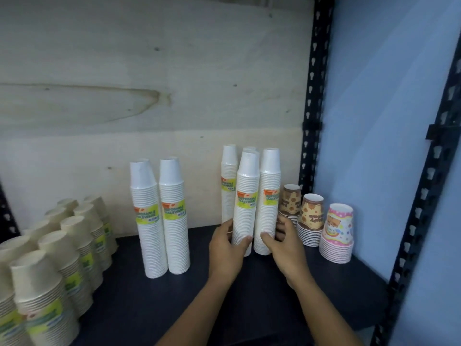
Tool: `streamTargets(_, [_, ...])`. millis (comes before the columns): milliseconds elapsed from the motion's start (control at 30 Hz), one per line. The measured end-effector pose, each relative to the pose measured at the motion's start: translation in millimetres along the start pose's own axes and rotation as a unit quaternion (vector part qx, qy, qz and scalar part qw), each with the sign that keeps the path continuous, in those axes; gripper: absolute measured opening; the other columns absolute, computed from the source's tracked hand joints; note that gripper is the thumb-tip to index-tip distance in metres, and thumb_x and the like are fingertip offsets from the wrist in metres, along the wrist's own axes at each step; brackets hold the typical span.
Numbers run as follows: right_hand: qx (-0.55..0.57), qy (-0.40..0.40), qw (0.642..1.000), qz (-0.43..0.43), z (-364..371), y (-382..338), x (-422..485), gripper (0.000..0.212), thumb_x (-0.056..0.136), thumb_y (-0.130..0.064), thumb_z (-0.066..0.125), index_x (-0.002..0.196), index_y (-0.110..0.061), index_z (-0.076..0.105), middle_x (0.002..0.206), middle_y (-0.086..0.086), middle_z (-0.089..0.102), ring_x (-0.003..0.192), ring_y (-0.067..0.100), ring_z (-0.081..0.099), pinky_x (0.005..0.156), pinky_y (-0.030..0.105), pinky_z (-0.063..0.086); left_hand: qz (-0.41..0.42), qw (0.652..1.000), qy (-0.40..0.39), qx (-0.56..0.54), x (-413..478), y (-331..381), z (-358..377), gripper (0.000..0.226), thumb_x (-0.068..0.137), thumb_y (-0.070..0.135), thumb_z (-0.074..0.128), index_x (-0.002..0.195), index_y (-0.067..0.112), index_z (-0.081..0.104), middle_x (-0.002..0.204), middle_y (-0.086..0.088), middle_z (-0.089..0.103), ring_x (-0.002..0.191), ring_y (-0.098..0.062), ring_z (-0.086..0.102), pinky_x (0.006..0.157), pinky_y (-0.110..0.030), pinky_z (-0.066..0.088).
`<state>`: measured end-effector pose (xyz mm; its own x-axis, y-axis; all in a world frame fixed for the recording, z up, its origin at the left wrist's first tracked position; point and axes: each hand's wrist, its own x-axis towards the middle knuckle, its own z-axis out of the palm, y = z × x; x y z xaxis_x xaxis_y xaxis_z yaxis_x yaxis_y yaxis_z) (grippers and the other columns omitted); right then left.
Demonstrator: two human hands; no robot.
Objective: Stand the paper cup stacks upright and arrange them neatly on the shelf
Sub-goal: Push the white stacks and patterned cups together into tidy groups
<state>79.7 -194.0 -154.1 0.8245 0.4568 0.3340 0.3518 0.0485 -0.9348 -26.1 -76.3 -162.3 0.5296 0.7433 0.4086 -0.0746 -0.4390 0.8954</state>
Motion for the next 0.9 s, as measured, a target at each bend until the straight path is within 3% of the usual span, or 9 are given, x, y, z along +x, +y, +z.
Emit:
streamTargets(200, [0.022, -0.002, 0.999, -0.04, 12.7, -18.2, -44.7, 0.05, 0.084, -0.02, 0.081, 0.123, -0.038, 0.057, 0.114, -0.016, 0.069, 0.099, -0.003, 0.067, 0.086, 0.026, 0.056, 0.031, 0.999, 0.03, 0.013, -36.4, 16.4, -35.2, 0.05, 0.084, 0.03, 0.08, 0.131, 0.034, 0.063, 0.12, 0.015, 0.063, 0.109, 0.0, 0.064, 0.096, -0.031, 0.056])
streamTargets(467, [0.002, -0.053, 0.994, -0.1, 48.6, -47.3, -107.0, 0.048, 0.082, -0.021, 0.083, 0.122, -0.031, 0.057, 0.11, -0.021, 0.067, 0.098, -0.009, 0.064, 0.075, 0.007, 0.05, 0.065, 0.994, 0.075, 0.055, -85.6, 26.0, -110.4, 0.051, 0.085, 0.023, 0.082, 0.124, 0.042, 0.057, 0.118, 0.02, 0.057, 0.108, 0.003, 0.061, 0.09, -0.017, 0.052])
streamTargets(667, [0.0, -0.096, 0.989, -0.112, 93.9, -59.0, -131.4, 0.047, 0.082, -0.023, 0.083, 0.121, -0.031, 0.057, 0.111, -0.021, 0.066, 0.098, -0.01, 0.063, 0.075, 0.008, 0.05, 0.054, 0.99, 0.111, 0.071, -101.2, 14.0, -164.4, 0.053, 0.084, 0.025, 0.083, 0.128, 0.043, 0.058, 0.118, 0.018, 0.059, 0.105, 0.007, 0.062, 0.084, -0.012, 0.052])
streamTargets(900, [-0.015, -0.115, 0.987, -0.107, 124.5, -60.9, -131.9, 0.048, 0.082, -0.025, 0.084, 0.119, -0.031, 0.054, 0.111, -0.016, 0.067, 0.095, -0.01, 0.063, 0.074, 0.011, 0.052, 0.035, 0.989, 0.118, 0.08, -97.4, 6.3, -192.3, 0.055, 0.083, 0.027, 0.083, 0.131, 0.038, 0.059, 0.118, 0.02, 0.059, 0.108, 0.013, 0.058, 0.089, -0.014, 0.051])
